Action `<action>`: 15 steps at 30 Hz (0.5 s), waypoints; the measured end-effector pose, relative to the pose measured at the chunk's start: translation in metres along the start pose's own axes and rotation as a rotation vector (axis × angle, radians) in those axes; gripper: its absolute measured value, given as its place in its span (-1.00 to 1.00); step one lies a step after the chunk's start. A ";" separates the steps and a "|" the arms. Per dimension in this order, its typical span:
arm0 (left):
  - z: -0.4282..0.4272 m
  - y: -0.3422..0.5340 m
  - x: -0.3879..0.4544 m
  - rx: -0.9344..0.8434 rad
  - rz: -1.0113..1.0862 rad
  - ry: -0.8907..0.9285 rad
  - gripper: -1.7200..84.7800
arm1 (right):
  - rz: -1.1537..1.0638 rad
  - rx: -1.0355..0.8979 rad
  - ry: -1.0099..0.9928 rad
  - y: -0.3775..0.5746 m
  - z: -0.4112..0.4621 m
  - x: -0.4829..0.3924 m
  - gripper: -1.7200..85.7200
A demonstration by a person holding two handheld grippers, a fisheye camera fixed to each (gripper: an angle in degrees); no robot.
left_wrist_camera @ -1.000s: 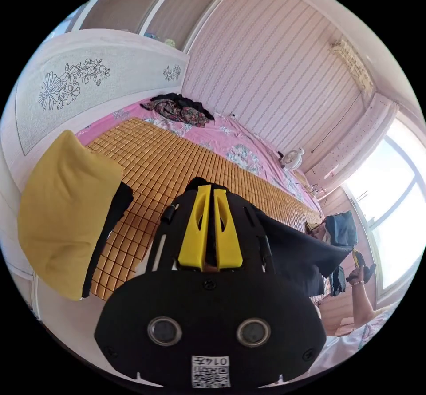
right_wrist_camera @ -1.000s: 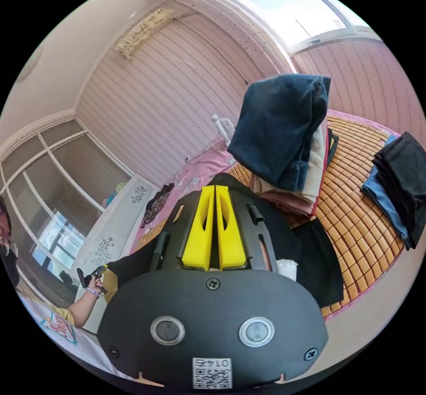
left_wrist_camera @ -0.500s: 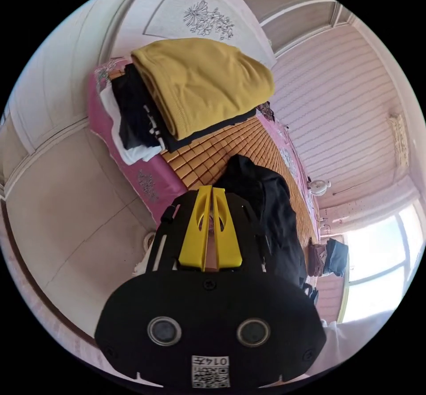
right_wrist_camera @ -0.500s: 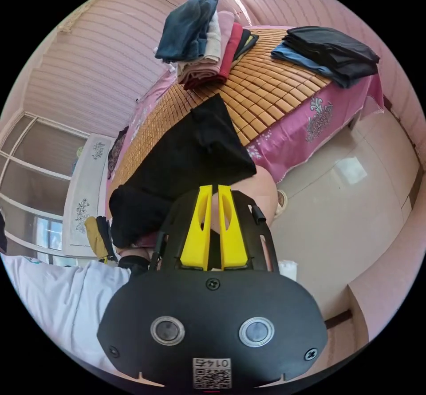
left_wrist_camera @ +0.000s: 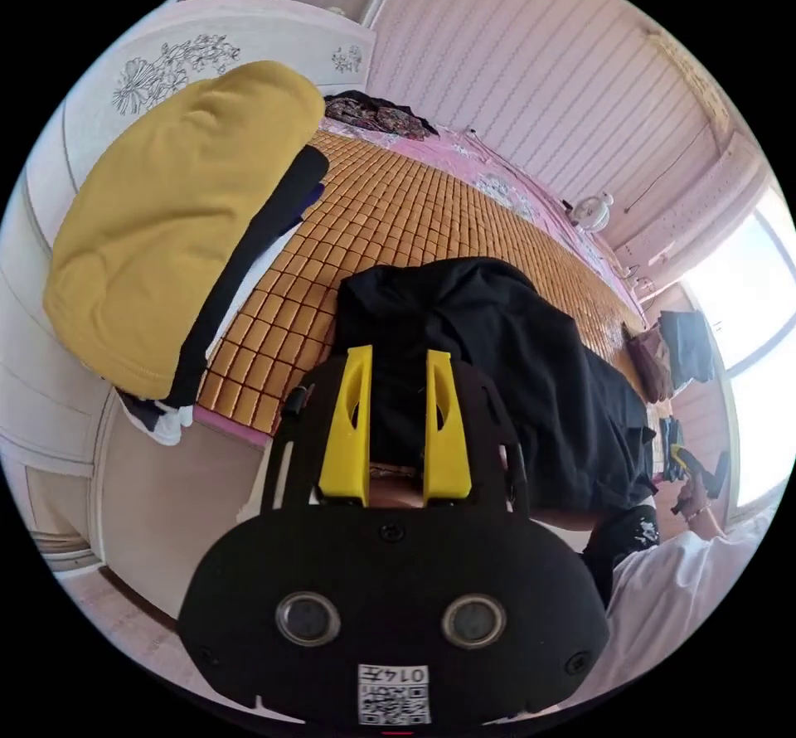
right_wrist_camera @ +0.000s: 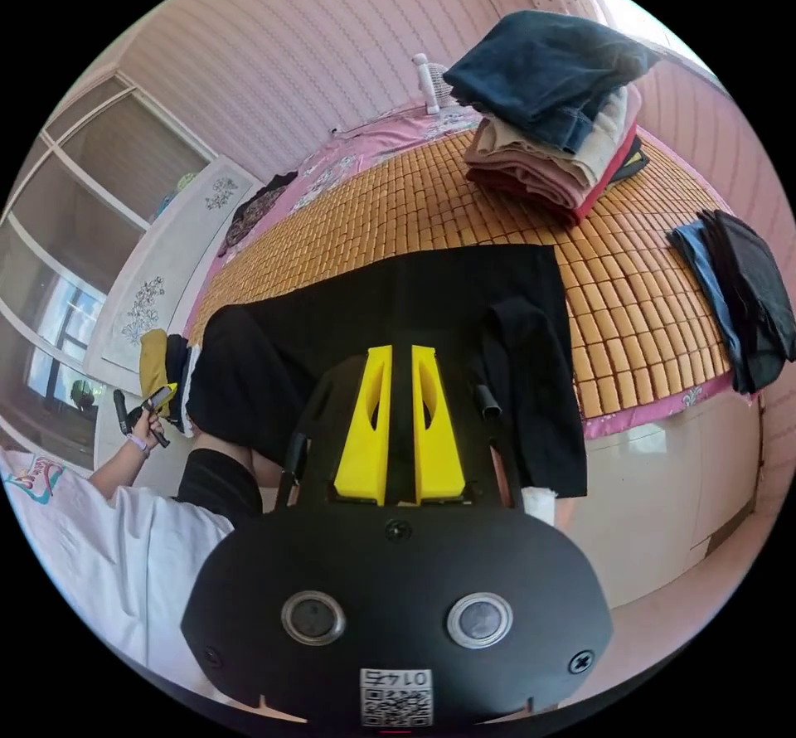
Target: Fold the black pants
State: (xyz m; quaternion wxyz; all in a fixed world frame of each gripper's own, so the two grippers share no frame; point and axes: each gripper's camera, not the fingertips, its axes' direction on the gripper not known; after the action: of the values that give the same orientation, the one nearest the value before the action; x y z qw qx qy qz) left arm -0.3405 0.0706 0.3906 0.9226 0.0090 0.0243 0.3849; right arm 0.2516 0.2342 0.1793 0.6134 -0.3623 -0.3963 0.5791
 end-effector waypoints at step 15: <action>-0.021 0.057 0.024 -0.014 0.285 -0.159 -0.87 | -0.589 -0.297 -0.202 -0.108 0.176 -0.268 -0.87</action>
State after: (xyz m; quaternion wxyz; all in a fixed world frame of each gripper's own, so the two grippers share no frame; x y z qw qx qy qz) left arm -0.3654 0.1273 0.3710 0.8578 0.0364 -0.0529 0.5100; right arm 0.1345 -0.0426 0.3338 0.6524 -0.2584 -0.6229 0.3459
